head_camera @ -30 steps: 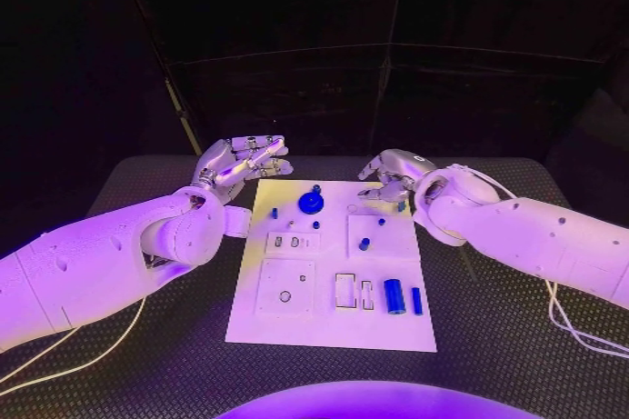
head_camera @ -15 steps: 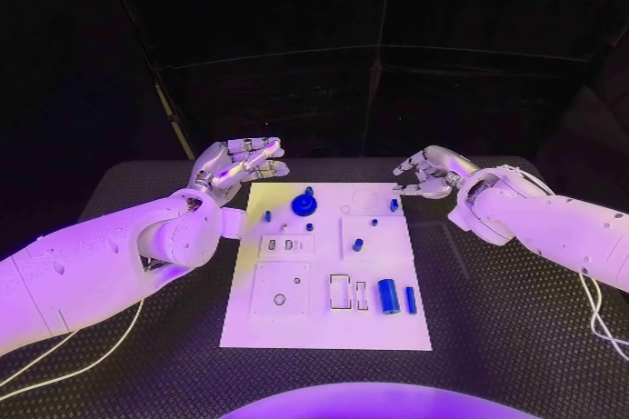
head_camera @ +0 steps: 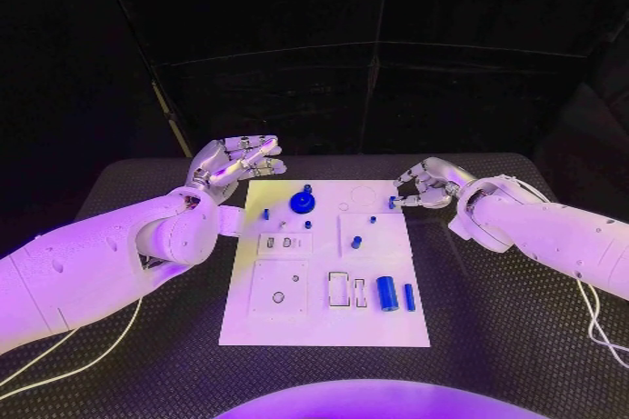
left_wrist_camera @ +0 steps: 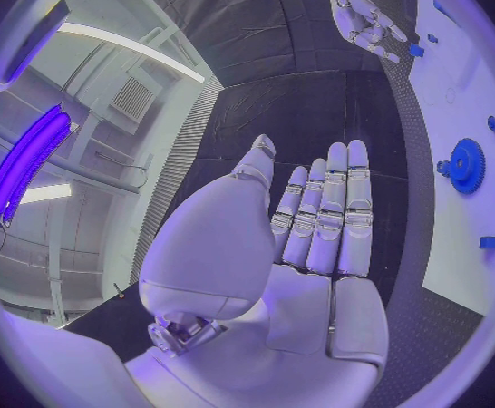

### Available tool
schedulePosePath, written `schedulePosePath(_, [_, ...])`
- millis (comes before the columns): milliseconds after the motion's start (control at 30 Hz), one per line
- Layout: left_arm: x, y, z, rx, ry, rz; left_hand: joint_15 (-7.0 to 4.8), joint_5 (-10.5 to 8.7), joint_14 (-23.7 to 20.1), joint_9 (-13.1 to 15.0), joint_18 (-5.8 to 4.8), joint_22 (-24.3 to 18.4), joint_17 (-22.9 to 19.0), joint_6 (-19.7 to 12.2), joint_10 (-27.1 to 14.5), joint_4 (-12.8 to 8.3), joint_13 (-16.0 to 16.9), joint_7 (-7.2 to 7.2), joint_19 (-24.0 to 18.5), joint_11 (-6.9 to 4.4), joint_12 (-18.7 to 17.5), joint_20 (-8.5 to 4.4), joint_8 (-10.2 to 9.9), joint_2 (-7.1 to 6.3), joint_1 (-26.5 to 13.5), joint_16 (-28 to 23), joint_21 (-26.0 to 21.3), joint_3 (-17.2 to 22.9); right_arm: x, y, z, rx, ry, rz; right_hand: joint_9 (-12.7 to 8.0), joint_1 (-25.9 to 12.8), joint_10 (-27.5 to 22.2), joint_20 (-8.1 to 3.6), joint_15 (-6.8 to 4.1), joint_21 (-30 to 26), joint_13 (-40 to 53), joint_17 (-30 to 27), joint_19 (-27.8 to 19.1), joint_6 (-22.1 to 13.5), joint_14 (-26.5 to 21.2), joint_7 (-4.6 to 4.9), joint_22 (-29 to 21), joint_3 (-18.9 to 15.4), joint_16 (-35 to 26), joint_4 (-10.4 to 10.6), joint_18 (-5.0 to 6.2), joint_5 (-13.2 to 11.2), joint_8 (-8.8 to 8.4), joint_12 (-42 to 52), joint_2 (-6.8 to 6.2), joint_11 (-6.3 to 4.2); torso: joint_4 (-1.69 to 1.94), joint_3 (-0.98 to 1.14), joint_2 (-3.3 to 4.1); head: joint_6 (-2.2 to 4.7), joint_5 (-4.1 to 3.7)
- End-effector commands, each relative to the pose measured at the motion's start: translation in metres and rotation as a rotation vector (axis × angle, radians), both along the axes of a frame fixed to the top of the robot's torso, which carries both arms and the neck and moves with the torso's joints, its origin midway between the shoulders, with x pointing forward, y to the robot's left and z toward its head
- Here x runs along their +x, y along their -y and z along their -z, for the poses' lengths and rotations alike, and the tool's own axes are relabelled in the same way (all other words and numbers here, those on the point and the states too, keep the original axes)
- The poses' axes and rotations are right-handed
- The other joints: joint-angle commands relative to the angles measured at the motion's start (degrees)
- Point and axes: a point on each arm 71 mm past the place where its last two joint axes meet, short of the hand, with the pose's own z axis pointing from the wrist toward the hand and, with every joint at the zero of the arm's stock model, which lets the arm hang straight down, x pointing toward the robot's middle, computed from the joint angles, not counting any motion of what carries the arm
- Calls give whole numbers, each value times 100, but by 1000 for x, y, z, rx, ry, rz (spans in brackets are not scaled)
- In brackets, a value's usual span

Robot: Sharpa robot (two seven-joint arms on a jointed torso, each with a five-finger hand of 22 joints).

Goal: Assemble the parts on the task board

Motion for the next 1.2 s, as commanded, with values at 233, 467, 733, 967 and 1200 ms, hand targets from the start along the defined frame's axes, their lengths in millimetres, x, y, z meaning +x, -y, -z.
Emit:
schedulePosePath(233, [1,2,-2,-7,14,11,16,-5,31,1,32,-8,10,11,-23,-40,-2,17,33,-13,-26,0,-32,8,15,-32,-32,0,-1,-4,8,15,-33,-31,-2,48,-18,3,-13,24,15,1087,26,-26,517,-1,5,-17,-13,-40,-117,29,-22,-7,9,20,1,-2,-7,-26,-5])
schedulePosePath(467, [1,2,-2,-7,13,11,16,-5,31,1,32,-8,10,11,-23,-40,-2,17,33,-13,-26,0,-32,8,15,-32,-32,0,0,-7,11,17,-40,-36,18,104,-5,-2,-23,24,35,1087,26,77,517,-19,6,-15,-13,-80,-116,23,28,11,77,4,8,-3,-5,-25,-15])
schedulePosePath(733, [1,1,-1,-6,13,9,16,-5,31,1,32,-8,10,11,-23,-40,-2,17,33,-13,-26,0,-32,8,15,-32,-32,0,1,-8,15,12,-48,-33,42,183,26,-25,-53,28,74,1113,32,267,522,-58,13,32,-6,-145,-116,-35,118,44,211,-32,6,-3,-7,-34,-6])
schedulePosePath(967, [1,1,-1,-5,12,8,16,-5,31,1,32,-8,10,11,-23,-40,-2,17,33,-13,-26,0,-32,8,15,-32,-32,0,2,-9,18,1,-54,-34,49,260,50,-48,-78,38,103,1128,48,398,526,-85,34,110,-2,-214,-121,-86,166,67,304,-60,3,1,-5,-47,5])
schedulePosePath(1200, [1,0,-1,-4,11,6,15,-5,32,1,32,-10,13,11,-22,-46,-2,17,35,-14,-27,0,-34,10,18,-36,-35,-2,2,-8,21,-12,-58,-27,45,286,71,-58,-86,48,129,1136,64,434,528,-92,59,152,1,-244,-126,-105,172,87,338,-68,5,3,-6,-55,6])
